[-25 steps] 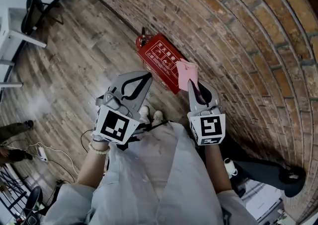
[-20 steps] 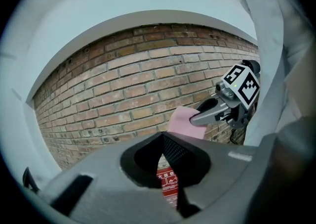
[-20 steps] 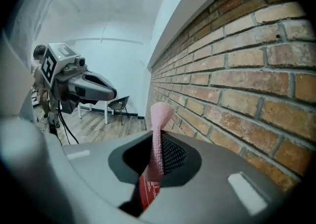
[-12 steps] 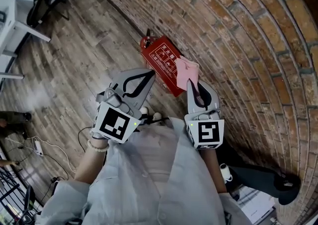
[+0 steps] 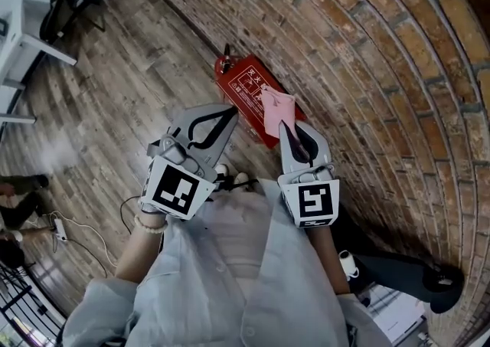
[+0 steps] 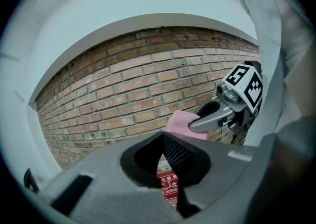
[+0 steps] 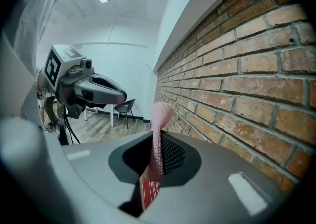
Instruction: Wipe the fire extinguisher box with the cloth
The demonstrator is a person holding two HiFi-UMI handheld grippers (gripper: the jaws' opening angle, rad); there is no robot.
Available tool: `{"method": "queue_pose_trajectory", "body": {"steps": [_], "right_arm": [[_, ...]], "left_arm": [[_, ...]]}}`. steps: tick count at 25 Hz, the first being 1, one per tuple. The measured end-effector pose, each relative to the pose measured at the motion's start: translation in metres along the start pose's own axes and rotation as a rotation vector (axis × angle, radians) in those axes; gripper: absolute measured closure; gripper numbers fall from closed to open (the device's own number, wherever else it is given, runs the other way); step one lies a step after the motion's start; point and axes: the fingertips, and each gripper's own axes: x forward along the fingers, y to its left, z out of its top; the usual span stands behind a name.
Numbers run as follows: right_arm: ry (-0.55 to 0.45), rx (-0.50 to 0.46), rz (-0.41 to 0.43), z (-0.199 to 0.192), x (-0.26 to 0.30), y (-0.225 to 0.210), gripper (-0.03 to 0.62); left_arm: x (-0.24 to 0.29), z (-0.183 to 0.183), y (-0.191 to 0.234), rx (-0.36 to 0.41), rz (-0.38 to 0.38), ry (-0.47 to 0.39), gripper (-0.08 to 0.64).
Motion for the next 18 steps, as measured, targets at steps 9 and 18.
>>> {"method": "queue_pose_trajectory", "body": {"steps": [9,18], "right_arm": [[0.01,-0.015,0.005,-0.0036,-0.0004,0.0,0.565],[0.023,-0.03,0.013,-0.005,-0.0015,0.0037,0.565]], "left_arm": [[0.0052,-0.0003,-0.0049,-0.003,-0.009,0.0,0.561],[0.0031,-0.0017,-0.0071,-0.004,-0.01,0.004,0.561]]}}
